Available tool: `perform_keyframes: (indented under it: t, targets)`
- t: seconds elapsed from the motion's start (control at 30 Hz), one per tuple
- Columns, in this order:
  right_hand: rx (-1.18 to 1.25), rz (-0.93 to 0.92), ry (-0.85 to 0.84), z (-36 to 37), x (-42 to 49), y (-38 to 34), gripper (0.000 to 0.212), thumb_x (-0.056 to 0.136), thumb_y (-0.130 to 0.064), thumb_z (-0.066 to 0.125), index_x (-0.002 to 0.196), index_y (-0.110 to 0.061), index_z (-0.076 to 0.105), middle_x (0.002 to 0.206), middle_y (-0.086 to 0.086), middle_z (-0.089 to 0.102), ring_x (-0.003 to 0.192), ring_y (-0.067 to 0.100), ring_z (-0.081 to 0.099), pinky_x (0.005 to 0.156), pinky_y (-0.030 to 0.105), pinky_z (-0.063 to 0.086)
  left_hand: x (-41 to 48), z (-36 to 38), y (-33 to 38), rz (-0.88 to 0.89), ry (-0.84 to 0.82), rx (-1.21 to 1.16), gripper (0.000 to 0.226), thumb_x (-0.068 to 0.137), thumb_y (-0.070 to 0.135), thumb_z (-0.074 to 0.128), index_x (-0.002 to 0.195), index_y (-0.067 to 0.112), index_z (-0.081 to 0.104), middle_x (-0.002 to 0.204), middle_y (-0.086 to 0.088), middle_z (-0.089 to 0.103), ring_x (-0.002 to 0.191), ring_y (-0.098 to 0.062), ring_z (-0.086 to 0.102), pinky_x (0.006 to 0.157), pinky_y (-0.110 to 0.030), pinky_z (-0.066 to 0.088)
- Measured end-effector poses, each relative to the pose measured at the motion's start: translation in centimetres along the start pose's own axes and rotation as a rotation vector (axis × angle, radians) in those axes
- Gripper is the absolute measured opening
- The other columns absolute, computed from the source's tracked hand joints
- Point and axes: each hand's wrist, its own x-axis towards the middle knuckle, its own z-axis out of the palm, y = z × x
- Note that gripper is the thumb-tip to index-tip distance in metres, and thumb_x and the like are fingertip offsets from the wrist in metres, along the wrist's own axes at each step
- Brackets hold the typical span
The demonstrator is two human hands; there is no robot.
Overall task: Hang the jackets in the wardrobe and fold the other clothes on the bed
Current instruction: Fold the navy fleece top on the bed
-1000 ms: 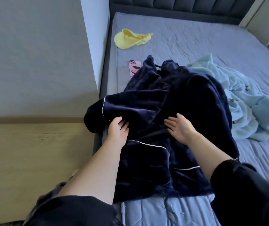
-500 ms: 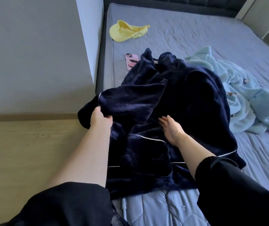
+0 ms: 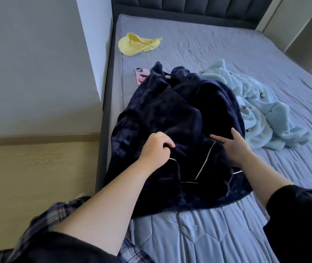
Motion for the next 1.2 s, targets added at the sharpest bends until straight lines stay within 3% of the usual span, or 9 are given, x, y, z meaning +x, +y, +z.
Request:
perform_keyframes:
  t: [0.07, 0.2, 0.33, 0.67, 0.77, 0.9, 1.03, 1.13, 1.2]
  targets:
    - [-0.173, -0.003, 0.056, 0.2, -0.9, 0.1, 0.065, 0.090, -0.065, 0.036, 0.107, -0.011, 0.069, 0.103, 0.016, 0.071, 0.093, 0.031, 0.068, 0.071, 0.039, 0.053, 0.3, 0.4, -1.0, -0.306, 0.069, -0.090, 0.030, 0.084, -0.001, 0.045, 0.078, 0.021, 0.065, 0.100, -0.001, 0.062, 0.092, -0.017, 0.057, 0.077, -0.023, 0.042]
    - [-0.671, -0.038, 0.078, 1.4, -1.3, 1.4, 0.020, 0.084, -0.016, 0.069, 0.103, -0.013, 0.069, 0.090, 0.010, 0.073, 0.079, 0.023, 0.070, 0.066, 0.030, 0.057, 1.1, 1.4, -2.0, -0.959, -0.045, -0.693, 0.025, 0.097, 0.002, 0.041, 0.118, -0.003, 0.055, 0.108, -0.018, 0.062, 0.090, -0.033, 0.067, 0.068, -0.033, 0.054]
    - [-0.687, -0.176, 0.294, 1.2, -1.0, 0.3, 0.022, 0.082, 0.008, 0.052, 0.072, -0.012, 0.055, 0.060, 0.003, 0.054, 0.051, 0.009, 0.053, 0.054, 0.024, 0.046, 0.4, 0.7, -3.1, -0.984, -0.007, -0.964, 0.029, 0.098, 0.005, 0.043, 0.126, -0.001, 0.048, 0.093, -0.015, 0.063, 0.072, -0.030, 0.068, 0.054, -0.031, 0.055]
    - [-0.597, 0.028, 0.240, -2.0, -3.6, 0.3, 0.028, 0.078, 0.011, 0.042, 0.071, -0.011, 0.058, 0.055, 0.011, 0.055, 0.045, 0.020, 0.058, 0.046, 0.024, 0.049, 0.9, 3.2, -1.5, -0.930, -0.175, -1.500, 0.041, 0.098, 0.023, 0.050, 0.136, 0.010, 0.042, 0.129, -0.023, 0.054, 0.117, -0.037, 0.055, 0.095, -0.047, 0.046]
    - [-0.627, -0.006, 0.238, -3.0, -4.1, -0.4, 0.034, 0.078, 0.012, 0.044, 0.084, -0.012, 0.068, 0.065, 0.013, 0.062, 0.056, 0.022, 0.064, 0.050, 0.027, 0.052, 0.2, 4.8, 0.5, -0.884, -0.199, -1.340, 0.038, 0.096, 0.020, 0.053, 0.132, 0.012, 0.045, 0.117, -0.018, 0.062, 0.094, -0.031, 0.068, 0.075, -0.039, 0.055]
    - [-1.564, -0.056, 0.609, -3.2, -4.1, 0.0, 0.009, 0.080, -0.008, 0.055, 0.087, -0.005, 0.057, 0.089, 0.014, 0.063, 0.079, 0.030, 0.060, 0.068, 0.033, 0.049, 0.0, 4.9, 0.0, -0.681, 0.073, -0.543, 0.054, 0.090, 0.001, 0.049, 0.140, 0.019, 0.036, 0.092, -0.006, 0.067, 0.067, -0.017, 0.068, 0.062, -0.030, 0.057]
    - [-1.785, -0.506, 0.730, -0.9, -3.5, 1.8, 0.037, 0.076, -0.008, 0.056, 0.112, -0.008, 0.050, 0.119, 0.016, 0.054, 0.106, 0.037, 0.051, 0.084, 0.043, 0.045, -0.6, 2.7, -2.5, -0.432, 0.142, -0.022, 0.057, 0.089, 0.002, 0.046, 0.140, 0.027, 0.040, 0.117, 0.004, 0.056, 0.090, -0.015, 0.057, 0.074, -0.030, 0.051]
    - [-1.719, -1.015, 0.535, 1.9, -2.6, 3.5, 0.061, 0.074, -0.002, 0.056, 0.134, -0.002, 0.047, 0.139, 0.018, 0.045, 0.125, 0.038, 0.043, 0.104, 0.047, 0.036, -0.7, 2.5, -3.1, -0.221, 0.141, 0.189, 0.070, 0.089, 0.000, 0.050, 0.147, 0.030, 0.027, 0.147, 0.006, 0.032, 0.116, -0.017, 0.048, 0.080, -0.024, 0.045]
    - [-1.780, -1.035, 0.440, 2.9, -1.9, 4.6, 0.057, 0.083, -0.006, 0.054, 0.139, -0.003, 0.043, 0.146, 0.017, 0.040, 0.133, 0.034, 0.037, 0.111, 0.046, 0.030, -0.6, 3.1, -3.3, -0.131, 0.037, 0.221, 0.074, 0.088, 0.000, 0.051, 0.149, 0.032, 0.023, 0.151, 0.006, 0.028, 0.127, -0.015, 0.039, 0.088, -0.023, 0.041]
